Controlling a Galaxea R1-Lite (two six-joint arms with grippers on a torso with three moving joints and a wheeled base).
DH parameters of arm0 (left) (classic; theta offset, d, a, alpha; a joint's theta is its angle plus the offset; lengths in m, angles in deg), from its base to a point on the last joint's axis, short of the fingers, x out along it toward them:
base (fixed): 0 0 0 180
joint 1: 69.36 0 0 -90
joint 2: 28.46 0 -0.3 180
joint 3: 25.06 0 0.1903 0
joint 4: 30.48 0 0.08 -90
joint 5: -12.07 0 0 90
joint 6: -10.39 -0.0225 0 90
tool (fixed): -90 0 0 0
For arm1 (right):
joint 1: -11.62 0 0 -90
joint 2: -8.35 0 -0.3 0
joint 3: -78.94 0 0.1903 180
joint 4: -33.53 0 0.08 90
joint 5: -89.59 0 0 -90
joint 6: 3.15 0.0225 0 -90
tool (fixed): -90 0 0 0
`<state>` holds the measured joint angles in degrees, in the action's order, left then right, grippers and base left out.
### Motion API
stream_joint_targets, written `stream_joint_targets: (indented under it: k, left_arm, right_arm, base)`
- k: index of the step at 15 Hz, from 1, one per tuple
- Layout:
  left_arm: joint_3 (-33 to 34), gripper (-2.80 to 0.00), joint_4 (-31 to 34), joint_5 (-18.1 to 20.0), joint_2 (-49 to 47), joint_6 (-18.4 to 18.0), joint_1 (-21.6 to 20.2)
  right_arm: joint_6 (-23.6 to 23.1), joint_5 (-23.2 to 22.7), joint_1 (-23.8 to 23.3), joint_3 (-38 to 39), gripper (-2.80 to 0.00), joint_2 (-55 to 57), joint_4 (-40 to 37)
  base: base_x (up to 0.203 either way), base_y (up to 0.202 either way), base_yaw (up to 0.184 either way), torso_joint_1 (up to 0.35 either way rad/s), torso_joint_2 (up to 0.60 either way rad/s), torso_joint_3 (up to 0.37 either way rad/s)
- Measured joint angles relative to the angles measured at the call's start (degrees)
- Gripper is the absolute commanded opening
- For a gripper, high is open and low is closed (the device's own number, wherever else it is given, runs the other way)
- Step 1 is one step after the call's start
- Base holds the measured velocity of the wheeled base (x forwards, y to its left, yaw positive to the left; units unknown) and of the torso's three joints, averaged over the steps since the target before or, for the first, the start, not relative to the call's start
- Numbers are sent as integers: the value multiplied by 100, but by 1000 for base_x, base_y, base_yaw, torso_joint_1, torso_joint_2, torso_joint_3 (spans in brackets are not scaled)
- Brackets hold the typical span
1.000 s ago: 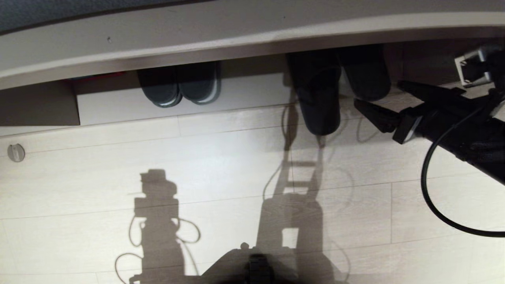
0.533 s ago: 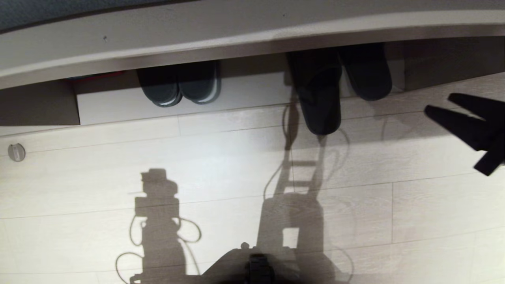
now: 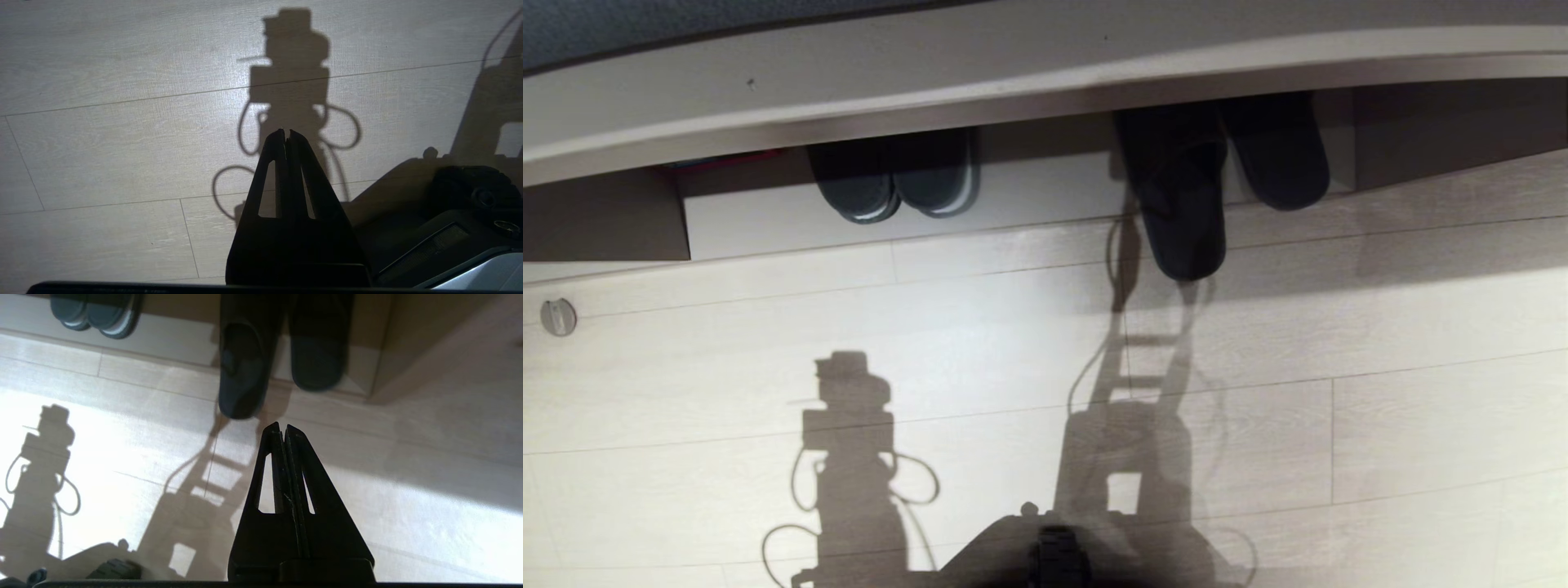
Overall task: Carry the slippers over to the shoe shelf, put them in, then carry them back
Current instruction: Pick up the slippers in the shoe cabinet
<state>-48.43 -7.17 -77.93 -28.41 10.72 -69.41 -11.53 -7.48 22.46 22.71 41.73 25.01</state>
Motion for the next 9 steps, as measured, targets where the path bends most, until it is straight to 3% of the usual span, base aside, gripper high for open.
stream_joint_targets:
  k: [6, 9]
  left_arm:
    - [0, -280, -4, 0, 0, 0, 2]
    - [0, -280, -2, 0, 0, -2, 2]
  right_arm:
    - [304, 9, -658, 533, -280, -1324, -300]
    - [477, -28, -904, 704, -280, -1990, -853]
  base:
    - [0, 0, 0, 0, 0, 0]
    - [0, 0, 0, 0, 0, 0]
